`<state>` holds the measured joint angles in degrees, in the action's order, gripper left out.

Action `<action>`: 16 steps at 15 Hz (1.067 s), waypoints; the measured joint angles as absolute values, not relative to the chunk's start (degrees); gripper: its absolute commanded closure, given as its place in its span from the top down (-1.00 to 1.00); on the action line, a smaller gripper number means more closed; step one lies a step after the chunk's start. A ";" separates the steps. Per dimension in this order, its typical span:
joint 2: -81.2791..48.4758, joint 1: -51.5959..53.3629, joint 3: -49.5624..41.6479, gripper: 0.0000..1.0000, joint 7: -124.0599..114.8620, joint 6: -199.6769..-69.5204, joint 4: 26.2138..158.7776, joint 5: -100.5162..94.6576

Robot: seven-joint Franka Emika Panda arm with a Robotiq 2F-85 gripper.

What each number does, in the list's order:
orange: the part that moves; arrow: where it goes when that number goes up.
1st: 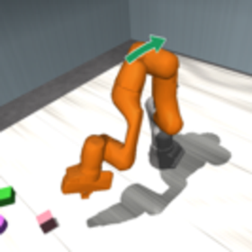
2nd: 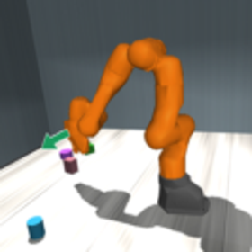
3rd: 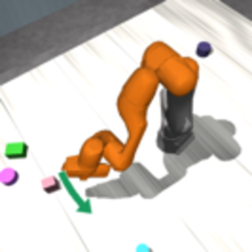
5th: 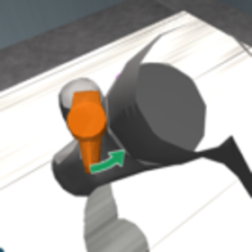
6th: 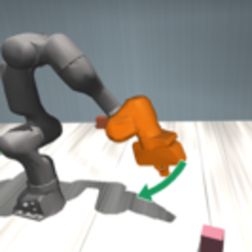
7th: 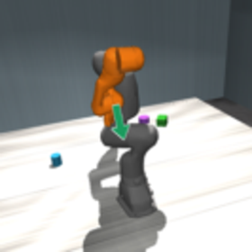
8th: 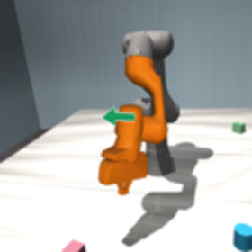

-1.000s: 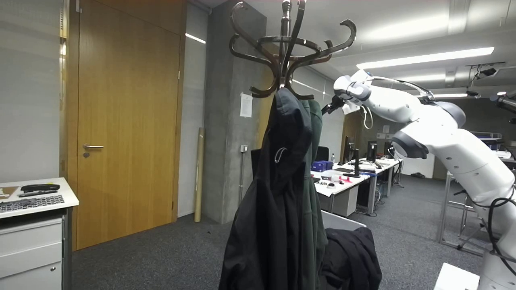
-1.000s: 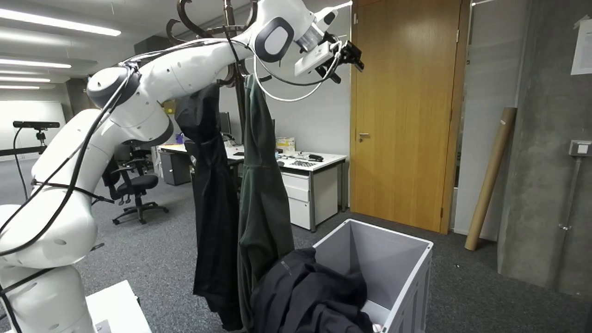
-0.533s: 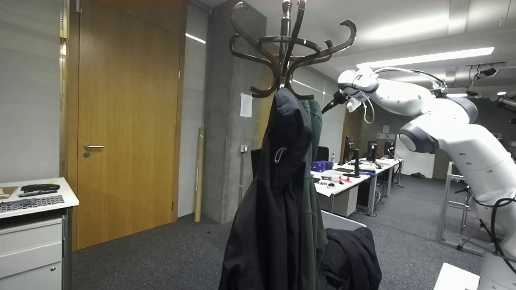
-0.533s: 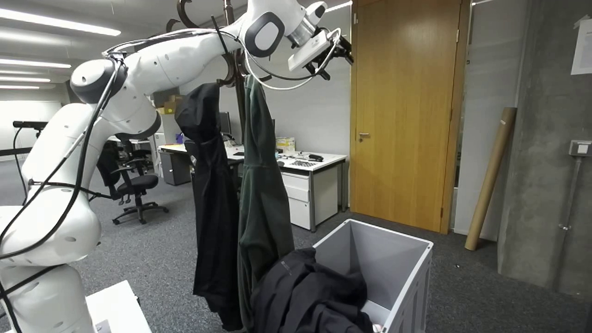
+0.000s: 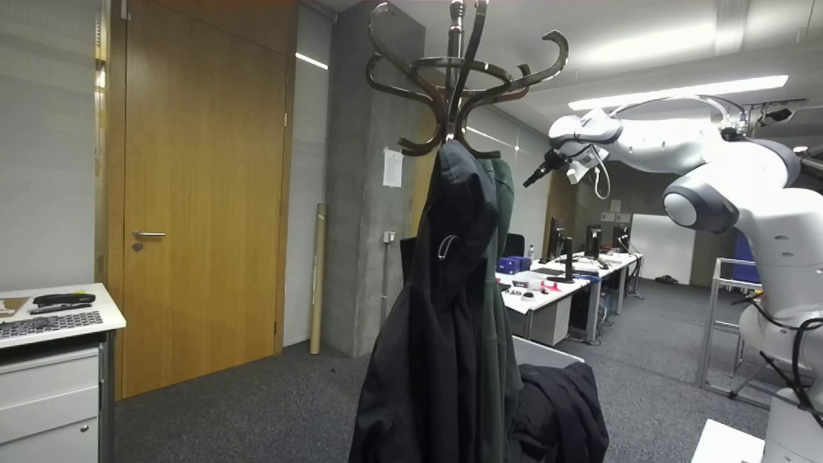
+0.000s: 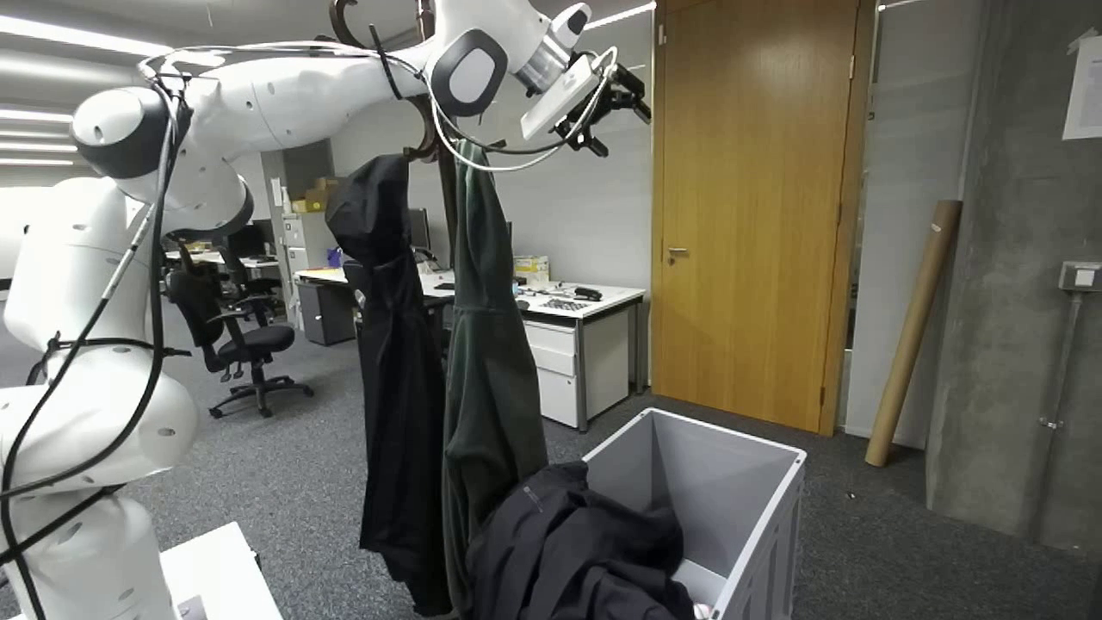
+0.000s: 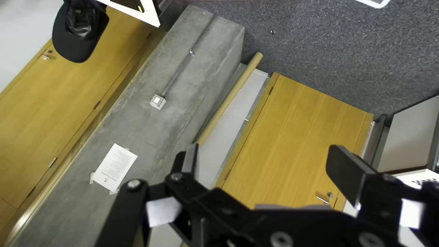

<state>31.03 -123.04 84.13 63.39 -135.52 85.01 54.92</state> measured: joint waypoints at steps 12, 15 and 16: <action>27.27 -88.76 56.12 1.00 62.90 -140.80 103.30 52.61; 30.13 -83.56 50.91 1.00 61.49 -140.41 107.41 50.67; 30.00 -79.63 48.33 1.00 59.17 -141.13 109.13 46.95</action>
